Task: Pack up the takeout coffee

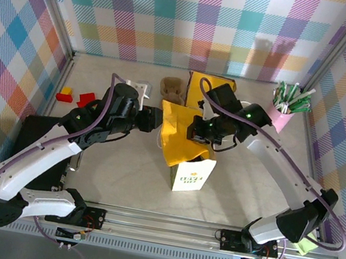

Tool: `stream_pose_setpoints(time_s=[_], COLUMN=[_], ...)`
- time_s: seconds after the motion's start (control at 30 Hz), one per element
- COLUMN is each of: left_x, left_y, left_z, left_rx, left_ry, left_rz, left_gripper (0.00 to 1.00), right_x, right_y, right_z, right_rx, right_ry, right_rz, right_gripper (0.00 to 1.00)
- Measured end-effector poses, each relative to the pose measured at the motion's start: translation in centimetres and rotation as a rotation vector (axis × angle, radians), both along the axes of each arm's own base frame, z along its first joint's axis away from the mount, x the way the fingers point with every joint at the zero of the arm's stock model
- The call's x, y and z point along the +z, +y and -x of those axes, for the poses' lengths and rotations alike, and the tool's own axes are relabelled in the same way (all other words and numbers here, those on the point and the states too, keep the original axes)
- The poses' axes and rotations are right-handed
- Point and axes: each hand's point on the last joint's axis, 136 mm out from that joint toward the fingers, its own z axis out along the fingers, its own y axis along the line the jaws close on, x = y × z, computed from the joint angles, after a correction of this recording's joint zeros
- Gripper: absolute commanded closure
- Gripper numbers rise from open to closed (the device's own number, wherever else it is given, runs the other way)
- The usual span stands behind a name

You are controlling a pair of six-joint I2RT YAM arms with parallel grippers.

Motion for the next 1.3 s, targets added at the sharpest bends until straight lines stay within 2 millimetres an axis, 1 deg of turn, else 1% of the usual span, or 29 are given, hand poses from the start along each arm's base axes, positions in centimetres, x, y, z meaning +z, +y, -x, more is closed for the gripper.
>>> stream_pose_setpoints(time_s=[0.2,0.4,0.57,0.7,0.87,1.0,1.03,1.1,1.13,1.23,1.3], left_x=[-0.6,-1.3,-1.4,-1.7,-1.8,-1.5,-1.6,-1.6,-1.6,-1.6,-1.6], left_y=[0.0,0.1,0.1,0.3,0.4,0.5,0.5,0.6,0.6,0.6,0.7], left_z=[0.0,0.1,0.1,0.1,0.2,0.3,0.3,0.2,0.2,0.2,0.2], left_rx=[0.001,0.001,0.002,0.005,0.006,0.007,0.009,0.012,0.012,0.015,0.018], left_ry=[0.010,0.021,0.022,0.027,0.026,0.020,0.020,0.020,0.020,0.018,0.017], left_rz=[-0.009,-0.019,-0.020,-0.027,-0.027,-0.023,-0.024,-0.026,-0.027,-0.028,-0.030], left_gripper=[0.63,0.63,0.63,0.63,0.63,0.63,0.63,0.63,0.63,0.63,0.63], right_x=[-2.3,-3.6,-4.8,-5.5,-5.5,-5.0,-4.8,-4.3,-4.0,-3.1,-2.0], right_y=[-1.2,-1.9,-3.0,-3.8,-4.0,-3.7,-3.6,-3.3,-3.2,-2.9,-2.7], right_z=[-0.4,-1.0,-1.2,-1.5,-1.6,-1.7,-1.8,-1.9,-2.0,-2.1,-2.1], right_rx=[-0.035,-0.056,-0.078,-0.095,-0.100,-0.098,-0.098,-0.101,-0.104,-0.098,-0.099], right_ry=[-0.019,-0.039,-0.045,-0.048,-0.054,-0.065,-0.068,-0.076,-0.080,-0.105,-0.127], right_rz=[0.172,0.305,0.411,0.478,0.497,0.482,0.475,0.457,0.450,0.415,0.382], right_gripper=[1.00,1.00,1.00,1.00,0.99,0.86,0.81,0.64,0.59,0.56,0.55])
